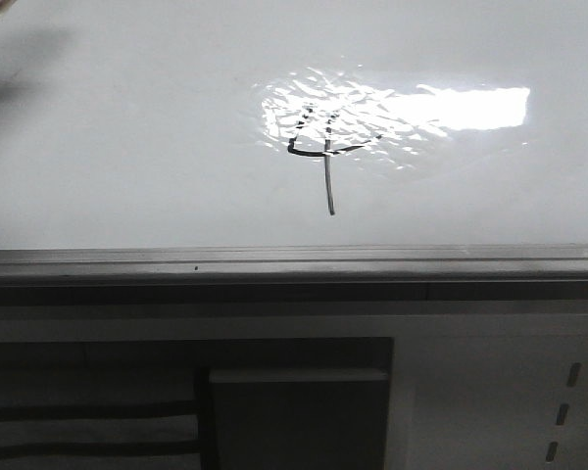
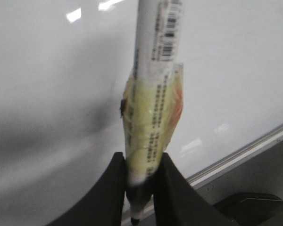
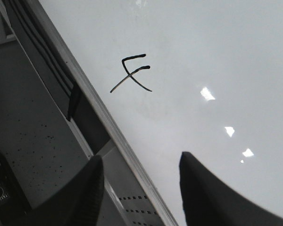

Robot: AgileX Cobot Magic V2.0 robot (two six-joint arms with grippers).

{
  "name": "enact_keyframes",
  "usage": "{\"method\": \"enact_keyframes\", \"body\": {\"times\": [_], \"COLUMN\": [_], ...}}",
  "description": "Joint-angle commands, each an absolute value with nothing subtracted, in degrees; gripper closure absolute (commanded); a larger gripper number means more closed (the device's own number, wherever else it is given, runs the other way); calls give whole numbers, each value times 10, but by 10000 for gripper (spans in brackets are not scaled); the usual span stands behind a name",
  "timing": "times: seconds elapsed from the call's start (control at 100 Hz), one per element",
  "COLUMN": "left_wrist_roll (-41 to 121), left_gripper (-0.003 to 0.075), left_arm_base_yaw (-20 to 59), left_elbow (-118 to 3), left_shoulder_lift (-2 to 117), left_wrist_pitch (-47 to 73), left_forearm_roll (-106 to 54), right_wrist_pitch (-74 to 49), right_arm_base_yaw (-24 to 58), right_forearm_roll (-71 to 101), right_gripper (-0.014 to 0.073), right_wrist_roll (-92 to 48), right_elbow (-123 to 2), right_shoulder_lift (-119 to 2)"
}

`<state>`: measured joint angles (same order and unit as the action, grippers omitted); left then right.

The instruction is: Write number 4 on whiteboard

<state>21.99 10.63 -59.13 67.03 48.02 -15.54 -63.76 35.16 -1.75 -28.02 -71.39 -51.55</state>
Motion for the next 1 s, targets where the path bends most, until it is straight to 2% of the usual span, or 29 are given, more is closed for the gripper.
{"method": "enact_keyframes", "body": {"times": [0.0,0.14,0.32,0.99], "left_wrist_roll": [193,185,185,185], "left_gripper": [741,741,741,730], "left_arm_base_yaw": [69,32,30,30], "left_elbow": [-570,-508,-485,-484], "left_shoulder_lift": [659,659,660,694], "left_wrist_pitch": [440,369,306,264], "left_forearm_roll": [-165,-183,-207,-227], "right_wrist_pitch": [-606,-601,-593,-593], "right_arm_base_yaw": [351,351,351,351], "right_forearm_roll": [-24,-24,-24,-24], "right_gripper": [272,272,272,272], "right_wrist_roll": [-277,-275,-272,-271], "right_elbow": [-721,-710,-703,-703], "right_shoulder_lift": [-512,-514,-514,-514]}}
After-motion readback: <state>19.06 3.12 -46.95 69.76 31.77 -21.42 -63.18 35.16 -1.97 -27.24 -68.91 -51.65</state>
